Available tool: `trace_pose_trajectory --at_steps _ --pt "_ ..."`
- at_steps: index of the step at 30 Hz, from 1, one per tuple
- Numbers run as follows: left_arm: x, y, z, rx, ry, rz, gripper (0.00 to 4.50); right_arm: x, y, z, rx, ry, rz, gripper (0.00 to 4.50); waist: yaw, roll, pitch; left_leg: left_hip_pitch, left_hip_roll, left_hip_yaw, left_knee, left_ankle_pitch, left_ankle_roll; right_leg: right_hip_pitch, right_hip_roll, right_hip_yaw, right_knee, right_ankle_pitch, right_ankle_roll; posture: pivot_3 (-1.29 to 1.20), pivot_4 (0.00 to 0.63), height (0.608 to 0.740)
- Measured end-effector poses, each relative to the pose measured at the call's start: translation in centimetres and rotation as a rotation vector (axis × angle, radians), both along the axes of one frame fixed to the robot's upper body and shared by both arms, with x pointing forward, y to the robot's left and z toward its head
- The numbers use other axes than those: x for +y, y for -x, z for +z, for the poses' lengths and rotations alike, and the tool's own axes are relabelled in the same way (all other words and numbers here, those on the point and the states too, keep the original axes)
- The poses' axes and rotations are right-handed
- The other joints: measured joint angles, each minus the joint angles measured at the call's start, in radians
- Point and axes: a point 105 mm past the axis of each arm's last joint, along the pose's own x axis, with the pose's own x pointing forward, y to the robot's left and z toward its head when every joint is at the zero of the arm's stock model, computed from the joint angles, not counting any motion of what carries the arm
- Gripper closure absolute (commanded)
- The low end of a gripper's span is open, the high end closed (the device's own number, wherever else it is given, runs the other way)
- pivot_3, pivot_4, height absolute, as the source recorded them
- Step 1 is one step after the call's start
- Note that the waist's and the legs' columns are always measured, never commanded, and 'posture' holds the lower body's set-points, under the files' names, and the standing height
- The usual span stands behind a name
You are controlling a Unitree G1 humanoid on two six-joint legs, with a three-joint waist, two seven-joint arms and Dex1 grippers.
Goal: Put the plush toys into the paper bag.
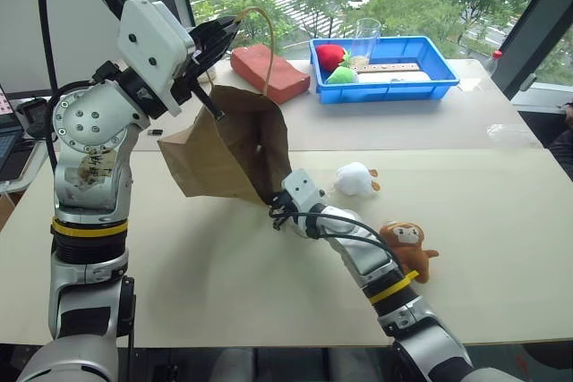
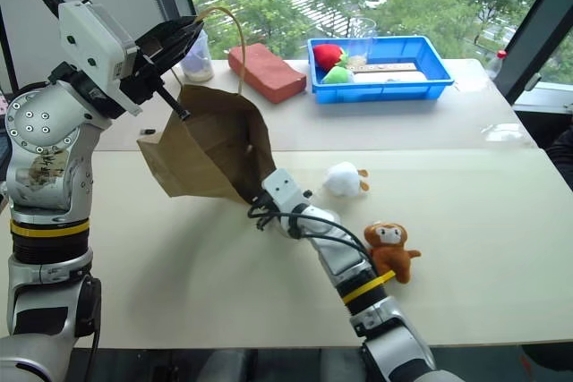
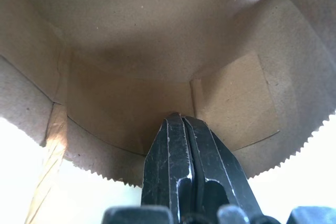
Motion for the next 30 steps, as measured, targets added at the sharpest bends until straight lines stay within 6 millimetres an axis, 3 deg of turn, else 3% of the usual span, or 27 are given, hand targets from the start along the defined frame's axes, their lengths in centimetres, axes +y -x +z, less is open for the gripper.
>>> trace_pose_trajectory --at_steps 3,7,9,10,16,21,23,30 --pt "0.2 -0.3 -2.2 0.069 0.004 -0.004 4.5 -0.3 0.3 0.2 -0.003 -0.031 0.01 4.49 0.004 0.001 -0.001 0.001 0.0 0.0 -0.002 0.0 0.0 0.0 0.0 0.0 -0.001 0.0 0.0 0.0 0.15 0.74" --pt "-0.7 -0.4 -7.2 0.228 -0.044 -0.067 4.5 -0.6 2.2 0.9 0.015 -0.126 0.119 4.49 0.009 0.001 -0.001 -0.002 0.0 0.0 -0.004 0.0 0.0 -0.002 0.0 0.0 -0.001 0.0 0.0 0.0 0.15 0.74" --pt "-1.5 -0.3 -8.0 0.257 -0.06 -0.104 4.5 -0.6 2.7 2.3 -0.015 -0.156 0.161 4.49 0.007 0.001 -0.001 -0.004 0.0 0.0 -0.003 0.0 -0.001 -0.003 0.0 0.0 -0.001 0.0 0.0 0.0 0.15 0.74" --pt "-1.6 -0.2 -8.0 0.255 -0.06 -0.117 4.5 -0.7 2.8 3.1 -0.036 -0.175 0.171 3.88 0.007 0.001 -0.001 -0.004 0.0 0.0 -0.003 0.0 -0.001 -0.003 0.0 0.0 -0.001 0.0 0.0 0.0 0.15 0.74" --pt "-2.1 0.1 -8.9 0.273 -0.091 -0.169 4.5 -2.8 3.4 7.1 -0.1 -0.205 0.214 1.83 0.011 0.001 -0.001 -0.003 0.0 0.0 -0.004 0.0 0.0 -0.003 0.0 0.0 -0.003 0.0 0.0 0.0 0.15 0.74" --pt "-2.1 0.1 -10.3 0.326 -0.105 -0.202 4.5 -8.1 5.5 11.9 -0.109 -0.202 0.24 0.09 0.02 0.001 -0.001 -0.004 0.0 0.0 -0.004 0.0 0.0 -0.002 -0.001 -0.001 -0.005 0.0 0.0 0.0 0.15 0.74" --pt "-2.3 0.2 -10.4 0.333 -0.108 -0.218 4.5 -9.9 6.3 12.6 -0.091 -0.165 0.235 0.02 0.02 0.001 -0.001 -0.004 0.0 0.0 -0.004 -0.001 0.001 -0.001 -0.001 -0.001 -0.006 0.0 0.0 0.0 0.15 0.74" --pt "-2.5 1.0 -10.3 0.356 -0.141 -0.273 4.5 -19.2 8.8 7.4 0.184 0.167 0.088 0.02 0.033 0.001 -0.001 -0.004 0.0 0.002 -0.002 -0.002 0.003 0.0 -0.001 0.0 -0.007 0.0 0.001 0.0 0.15 0.74"
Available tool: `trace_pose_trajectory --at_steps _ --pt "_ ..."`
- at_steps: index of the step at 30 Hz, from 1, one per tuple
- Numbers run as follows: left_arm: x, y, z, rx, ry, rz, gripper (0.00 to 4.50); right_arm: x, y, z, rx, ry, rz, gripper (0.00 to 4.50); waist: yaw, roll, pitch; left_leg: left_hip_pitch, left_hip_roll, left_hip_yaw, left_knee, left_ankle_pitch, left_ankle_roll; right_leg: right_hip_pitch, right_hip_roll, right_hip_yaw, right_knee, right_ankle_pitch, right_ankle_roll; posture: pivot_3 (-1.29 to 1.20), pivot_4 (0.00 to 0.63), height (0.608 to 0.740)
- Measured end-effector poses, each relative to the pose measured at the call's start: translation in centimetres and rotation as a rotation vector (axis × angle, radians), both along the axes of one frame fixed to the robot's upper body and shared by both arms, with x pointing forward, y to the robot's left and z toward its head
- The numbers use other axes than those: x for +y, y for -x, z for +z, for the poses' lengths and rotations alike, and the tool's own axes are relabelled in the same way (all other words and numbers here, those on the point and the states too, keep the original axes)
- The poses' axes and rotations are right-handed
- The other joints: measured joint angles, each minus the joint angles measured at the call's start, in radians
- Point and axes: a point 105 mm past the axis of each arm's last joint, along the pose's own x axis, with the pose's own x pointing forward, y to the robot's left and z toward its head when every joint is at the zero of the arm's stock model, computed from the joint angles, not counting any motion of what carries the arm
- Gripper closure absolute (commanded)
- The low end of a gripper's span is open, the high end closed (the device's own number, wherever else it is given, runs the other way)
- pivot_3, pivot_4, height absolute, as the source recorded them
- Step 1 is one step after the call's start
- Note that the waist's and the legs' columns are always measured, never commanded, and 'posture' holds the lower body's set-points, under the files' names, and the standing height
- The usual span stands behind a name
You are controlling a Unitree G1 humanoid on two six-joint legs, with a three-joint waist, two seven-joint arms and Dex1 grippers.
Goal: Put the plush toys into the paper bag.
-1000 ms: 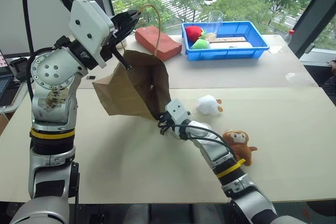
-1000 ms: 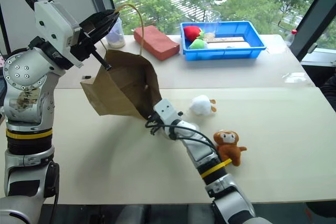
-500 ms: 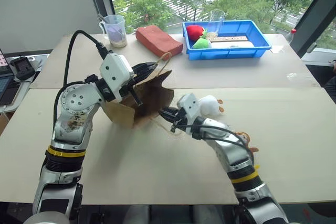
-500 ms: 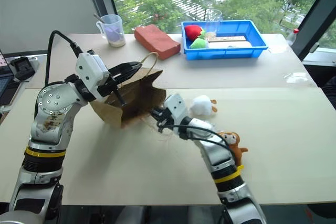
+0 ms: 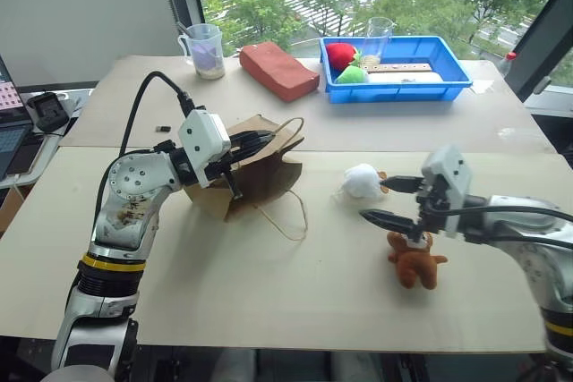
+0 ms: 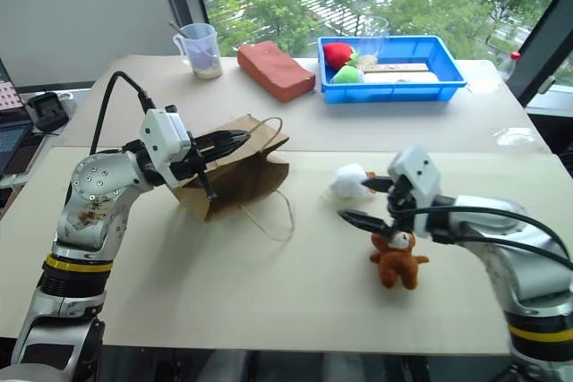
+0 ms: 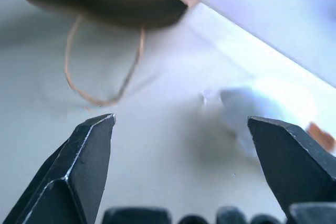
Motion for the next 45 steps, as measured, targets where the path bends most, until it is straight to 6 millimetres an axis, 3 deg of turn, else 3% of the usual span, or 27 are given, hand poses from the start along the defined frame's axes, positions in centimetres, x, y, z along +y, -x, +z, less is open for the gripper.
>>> trace_pose_trajectory --at_steps 3,6,10,20,23,27,31,36,40,43,44,45 --pt "0.3 0.1 0.2 0.011 -0.007 -0.001 4.5 -3.4 0.3 -2.2 0.086 0.09 -0.077 0.02 0.001 0.0 0.0 0.0 0.0 0.001 0.002 0.0 0.0 0.001 0.0 0.0 0.0 0.0 0.0 0.0 0.15 0.74" --pt "0.0 0.0 0.2 0.02 0.0 -0.005 4.5 -4.2 -0.1 -3.5 0.107 0.086 -0.114 0.02 -0.003 -0.001 0.0 0.001 0.0 0.0 0.003 0.0 0.0 0.001 0.0 0.0 0.001 0.0 0.0 0.0 0.15 0.74" --pt "-0.2 0.1 0.3 0.018 0.003 -0.009 4.5 -3.6 -0.2 -4.7 0.143 0.042 -0.111 1.17 0.001 -0.001 0.0 0.0 0.0 0.0 0.003 0.0 0.0 0.001 0.0 0.0 0.001 0.0 0.0 0.0 0.15 0.74" --pt "0.1 0.1 0.4 0.034 0.003 0.011 4.5 -3.1 0.4 -4.0 0.214 -0.034 -0.071 4.47 0.008 -0.001 0.001 0.0 0.0 0.0 0.003 0.0 0.0 0.001 0.0 0.0 0.0 0.0 0.0 0.0 0.15 0.74" --pt "0.1 0.0 0.5 0.052 0.019 0.019 4.5 0.1 -1.1 -1.3 0.152 -0.155 -0.021 4.47 -0.009 -0.001 0.001 0.001 0.0 0.0 0.003 0.0 0.0 0.001 0.0 0.001 0.001 0.0 0.0 0.0 0.15 0.74" --pt "0.0 0.0 1.2 0.102 0.069 0.003 4.5 7.1 -2.8 2.6 0.064 -0.372 0.078 4.47 -0.021 -0.001 0.001 0.0 0.0 -0.002 0.003 0.0 0.0 0.0 0.001 0.0 0.003 0.0 0.0 0.0 0.15 0.74" --pt "-0.3 0.1 2.1 0.131 0.098 -0.024 4.5 13.1 -3.8 3.7 0.055 -0.457 0.127 4.47 -0.016 -0.001 0.001 -0.001 0.0 -0.003 0.002 0.0 0.0 -0.001 0.001 -0.001 0.003 0.0 0.0 0.0 0.15 0.74" --pt "-1.3 0.5 3.3 0.158 0.135 -0.071 4.5 18.9 -6.4 3.2 0.04 -0.462 0.085 4.47 -0.02 -0.001 0.001 -0.001 0.0 -0.003 0.0 0.001 -0.002 -0.001 0.001 -0.001 0.005 0.0 0.0 0.0 0.15 0.74" --pt "-2.2 1.2 4.0 0.155 0.149 -0.114 4.5 22.8 -8.6 1.1 0.031 -0.425 0.011 4.47 -0.031 -0.001 0.0 0.0 0.0 -0.003 -0.004 0.002 -0.004 -0.003 0.001 -0.001 0.006 0.0 -0.001 0.0 0.15 0.74" --pt "-2.2 1.2 3.9 0.163 0.145 -0.112 4.5 24.0 -8.8 -0.5 0.034 -0.394 0.014 4.47 -0.03 -0.001 0.0 0.0 0.0 -0.003 -0.004 0.003 -0.004 -0.003 0.001 -0.001 0.007 0.0 -0.001 0.0 0.15 0.74" --pt "-2.1 1.2 3.9 0.164 0.143 -0.11 4.5 24.3 -8.8 -0.8 0.034 -0.392 0.027 3.58 -0.03 0.0 0.001 0.0 0.0 -0.003 -0.004 0.003 -0.004 -0.003 0.001 -0.001 0.006 0.0 -0.001 0.0 0.15 0.74" --pt "-2.0 1.2 3.9 0.166 0.139 -0.106 4.5 24.4 -8.6 -0.7 0.031 -0.398 0.045 3.28 -0.03 0.0 0.001 0.0 0.0 -0.003 -0.004 0.003 -0.004 -0.003 0.001 -0.001 0.006 0.0 -0.001 0.0 0.15 0.74"
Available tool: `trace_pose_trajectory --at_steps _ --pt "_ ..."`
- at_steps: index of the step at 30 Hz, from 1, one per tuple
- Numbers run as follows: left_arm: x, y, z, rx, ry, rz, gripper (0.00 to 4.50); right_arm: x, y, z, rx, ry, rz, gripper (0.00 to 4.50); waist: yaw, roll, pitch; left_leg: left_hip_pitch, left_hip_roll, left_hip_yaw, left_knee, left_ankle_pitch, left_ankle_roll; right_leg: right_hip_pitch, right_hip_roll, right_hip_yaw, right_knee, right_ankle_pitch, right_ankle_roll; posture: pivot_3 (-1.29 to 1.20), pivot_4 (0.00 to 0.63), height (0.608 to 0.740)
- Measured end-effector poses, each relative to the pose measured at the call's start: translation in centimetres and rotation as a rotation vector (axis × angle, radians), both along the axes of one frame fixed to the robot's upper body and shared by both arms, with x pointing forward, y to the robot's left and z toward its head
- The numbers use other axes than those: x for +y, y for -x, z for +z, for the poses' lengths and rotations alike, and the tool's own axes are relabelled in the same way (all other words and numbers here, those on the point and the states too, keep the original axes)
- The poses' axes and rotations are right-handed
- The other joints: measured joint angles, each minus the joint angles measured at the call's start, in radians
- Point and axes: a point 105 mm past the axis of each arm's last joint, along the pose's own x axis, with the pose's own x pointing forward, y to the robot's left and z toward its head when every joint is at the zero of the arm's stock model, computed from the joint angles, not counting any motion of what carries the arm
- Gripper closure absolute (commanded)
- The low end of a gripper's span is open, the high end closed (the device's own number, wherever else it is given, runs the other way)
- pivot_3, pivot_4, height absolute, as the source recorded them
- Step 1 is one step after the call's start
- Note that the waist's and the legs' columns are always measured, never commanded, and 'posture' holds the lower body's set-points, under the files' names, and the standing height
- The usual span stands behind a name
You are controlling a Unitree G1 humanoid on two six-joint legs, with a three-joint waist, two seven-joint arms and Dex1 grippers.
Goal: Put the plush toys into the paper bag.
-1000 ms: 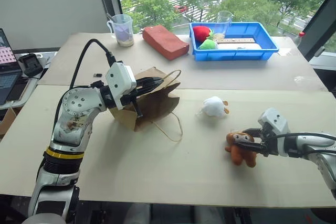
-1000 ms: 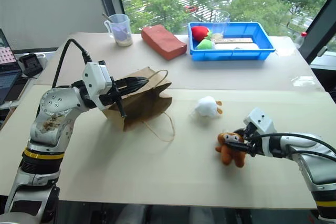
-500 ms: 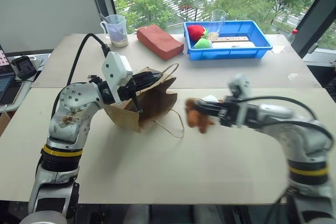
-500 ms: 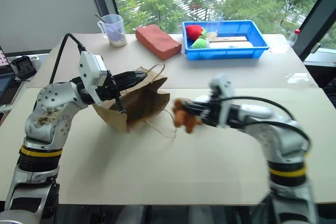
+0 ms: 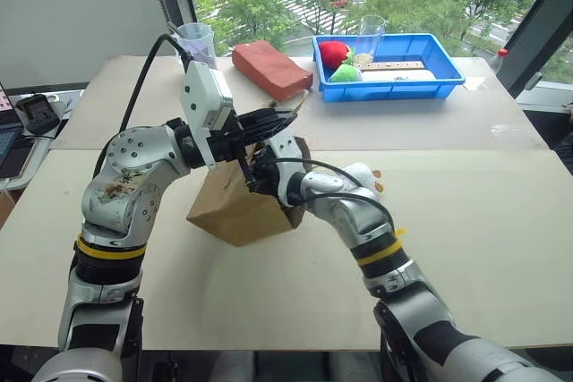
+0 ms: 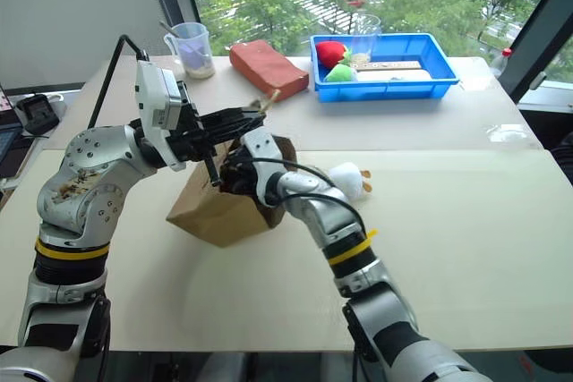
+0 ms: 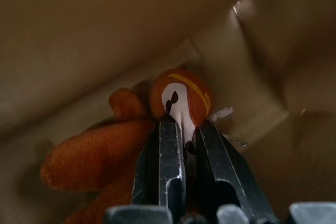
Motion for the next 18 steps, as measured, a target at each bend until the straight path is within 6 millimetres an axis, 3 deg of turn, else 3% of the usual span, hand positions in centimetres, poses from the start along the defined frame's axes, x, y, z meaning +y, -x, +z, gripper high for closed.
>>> trace_pose_trajectory --at_steps 3,9,15,18 --pt "0.6 -0.1 -0.1 0.01 -0.015 0.017 4.5 -0.4 0.6 0.4 -0.03 -0.007 0.053 2.27 -0.002 0.0 0.0 0.0 0.0 0.0 0.0 0.0 0.0 0.0 0.0 0.0 0.0 0.0 0.0 0.0 0.15 0.74" --pt "1.4 0.1 -0.9 0.029 -0.073 0.016 4.5 -3.5 1.8 1.2 -0.086 0.013 0.115 0.17 -0.006 0.0 0.0 0.0 0.0 0.0 0.0 0.0 0.0 0.0 0.0 0.0 0.0 0.0 0.0 0.0 0.15 0.74" --pt "2.7 0.2 -1.0 0.046 -0.107 0.018 4.5 -7.7 3.3 4.0 -0.147 0.013 0.136 0.03 -0.006 0.0 0.0 0.0 0.0 0.0 0.0 0.0 0.001 0.0 0.0 0.0 -0.001 0.0 0.0 0.0 0.15 0.74" --pt "3.7 0.2 -1.1 0.057 -0.138 0.031 4.5 -13.2 3.4 4.0 -0.142 0.123 0.061 0.03 0.008 0.0 0.0 -0.001 0.0 0.0 0.0 -0.001 0.001 0.001 0.0 0.0 -0.003 0.0 0.0 0.0 0.15 0.74"
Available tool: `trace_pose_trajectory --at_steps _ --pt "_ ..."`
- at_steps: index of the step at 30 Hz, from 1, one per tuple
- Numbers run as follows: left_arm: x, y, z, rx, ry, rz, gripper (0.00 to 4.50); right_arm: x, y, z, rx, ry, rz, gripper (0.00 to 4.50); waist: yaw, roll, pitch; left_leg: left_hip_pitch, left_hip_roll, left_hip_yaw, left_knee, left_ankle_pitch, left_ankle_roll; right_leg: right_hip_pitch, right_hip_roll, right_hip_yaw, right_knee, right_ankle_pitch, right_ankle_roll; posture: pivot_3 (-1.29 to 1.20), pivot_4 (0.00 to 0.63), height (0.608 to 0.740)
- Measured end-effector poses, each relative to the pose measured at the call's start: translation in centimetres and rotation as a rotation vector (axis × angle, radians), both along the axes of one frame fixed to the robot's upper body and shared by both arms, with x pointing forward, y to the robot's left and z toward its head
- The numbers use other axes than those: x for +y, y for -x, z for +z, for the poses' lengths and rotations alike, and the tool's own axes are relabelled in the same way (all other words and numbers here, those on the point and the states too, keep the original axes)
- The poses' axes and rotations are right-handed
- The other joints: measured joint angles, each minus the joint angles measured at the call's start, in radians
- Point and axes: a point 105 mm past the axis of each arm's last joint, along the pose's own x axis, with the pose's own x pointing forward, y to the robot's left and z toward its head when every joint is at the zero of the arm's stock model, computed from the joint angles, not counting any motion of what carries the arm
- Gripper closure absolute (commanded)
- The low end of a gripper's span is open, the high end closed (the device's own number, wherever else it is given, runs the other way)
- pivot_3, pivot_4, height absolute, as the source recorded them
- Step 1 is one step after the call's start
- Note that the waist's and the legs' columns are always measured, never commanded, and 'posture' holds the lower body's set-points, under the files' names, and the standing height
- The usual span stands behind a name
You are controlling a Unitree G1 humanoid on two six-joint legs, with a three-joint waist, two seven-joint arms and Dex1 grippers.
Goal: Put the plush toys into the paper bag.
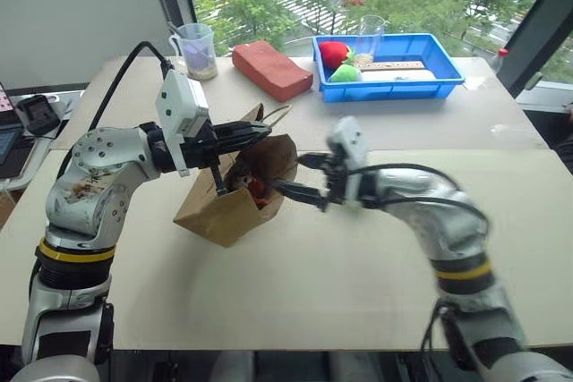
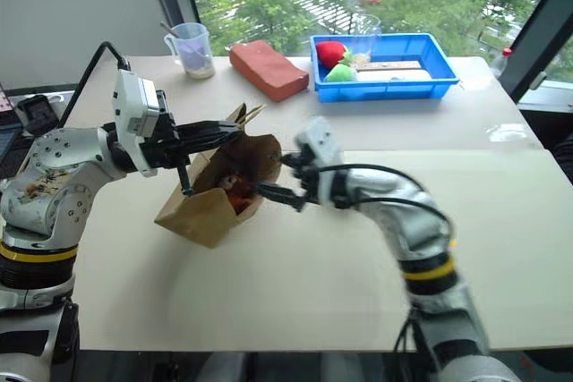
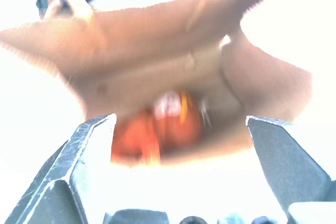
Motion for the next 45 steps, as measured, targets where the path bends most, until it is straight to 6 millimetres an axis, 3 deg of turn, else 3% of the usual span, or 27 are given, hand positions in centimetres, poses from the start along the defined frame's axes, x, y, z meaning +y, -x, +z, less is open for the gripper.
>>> trace_pose_trajectory --at_steps 2,5,8,12,15,16,21,27,29,36,39,42,45 --pt "0.4 -0.1 0.0 0.003 -0.008 0.011 4.5 -3.5 -1.1 0.5 -0.018 0.044 -0.119 0.03 0.002 0.0 0.0 0.0 0.0 0.001 0.0 0.0 0.0 0.0 0.0 0.0 -0.002 0.0 0.0 0.0 0.15 0.74" --pt "0.4 0.0 0.0 0.006 -0.009 0.004 4.5 -5.7 -2.6 0.0 -0.03 0.072 -0.22 0.03 -0.005 -0.001 0.0 0.001 0.0 0.001 0.0 0.0 0.0 0.0 0.0 0.0 -0.002 0.0 0.0 0.0 0.15 0.74" --pt "0.3 0.0 -0.1 0.007 -0.009 0.0 4.5 -7.2 -4.1 -1.8 0.013 0.07 -0.305 0.03 -0.007 -0.001 0.0 0.001 0.0 0.002 0.0 0.0 0.0 0.0 0.0 0.001 -0.001 0.0 0.0 0.0 0.15 0.74" --pt "0.3 0.0 -0.1 0.008 -0.012 -0.003 4.5 -7.9 -4.6 -4.1 0.058 0.116 -0.322 0.03 -0.003 0.0 0.0 0.0 0.0 0.001 0.0 0.0 0.0 0.0 0.0 0.001 -0.001 0.0 0.0 0.0 0.15 0.74" --pt "0.3 0.0 -0.1 0.008 -0.014 -0.001 4.5 -7.6 -4.8 -5.4 0.1 0.119 -0.323 0.03 -0.001 0.0 0.0 0.0 0.0 0.002 0.0 0.0 0.0 0.0 0.0 0.001 -0.001 0.0 0.0 0.0 0.15 0.74" --pt "0.3 0.0 -0.1 0.007 -0.015 -0.001 4.5 -7.5 -4.8 -5.9 0.112 0.12 -0.326 0.26 -0.001 0.0 0.0 0.0 0.0 0.002 0.0 0.0 0.0 0.0 0.0 0.001 -0.001 0.0 0.0 0.0 0.15 0.74" --pt "0.2 -0.1 -0.1 0.005 -0.01 -0.002 4.5 -7.8 -5.1 -6.5 0.111 0.13 -0.338 1.83 -0.001 0.0 0.0 0.0 0.0 0.002 0.0 0.0 0.0 0.0 0.0 0.001 -0.001 0.0 0.0 0.0 0.15 0.74" --pt "-2.1 -0.2 -0.5 0.021 0.028 -0.065 4.5 -7.8 -5.0 -6.1 0.099 0.112 -0.336 3.94 0.0 0.0 0.0 0.0 0.0 0.002 0.001 0.0 0.0 0.0 0.0 0.001 -0.001 0.0 0.0 0.0 0.15 0.74" --pt "-2.3 -0.4 -0.3 0.016 0.032 -0.066 4.5 -7.5 -4.7 -5.6 0.091 0.099 -0.324 4.43 0.0 0.0 0.0 0.0 0.0 0.002 0.001 0.0 0.0 0.0 0.0 0.001 -0.001 0.0 0.0 0.0 0.15 0.74" --pt "-3.2 -1.0 -0.4 0.031 0.043 -0.112 4.5 -7.4 -3.1 0.9 -0.024 0.033 -0.258 4.49 0.001 0.0 0.0 0.0 0.0 0.001 0.001 0.0 0.0 0.0 0.0 0.001 -0.002 0.0 0.0 0.0 0.15 0.74" --pt "-4.0 -1.3 -0.1 0.021 0.049 -0.143 4.5 -5.4 -2.3 3.0 -0.054 -0.008 -0.191 4.49 0.001 0.0 0.0 0.0 0.0 0.001 0.001 0.0 0.0 0.0 0.0 0.001 -0.001 0.0 0.0 0.0 0.15 0.74" --pt "-4.6 -1.4 -0.2 0.027 0.048 -0.168 4.5 -2.9 -1.5 3.5 -0.042 -0.055 -0.131 4.49 -0.002 0.0 0.0 0.001 0.0 0.001 0.001 0.0 0.0 0.0 0.0 0.001 -0.001 0.0 0.0 0.0 0.15 0.74" --pt "-4.7 -1.7 -0.4 0.023 0.047 -0.166 4.5 -0.2 -0.9 2.7 -0.003 -0.075 -0.074 4.49 -0.002 0.0 0.0 0.001 0.0 0.001 0.001 0.0 0.0 0.0 0.0 0.001 0.0 0.0 0.0 0.0 0.15 0.74"
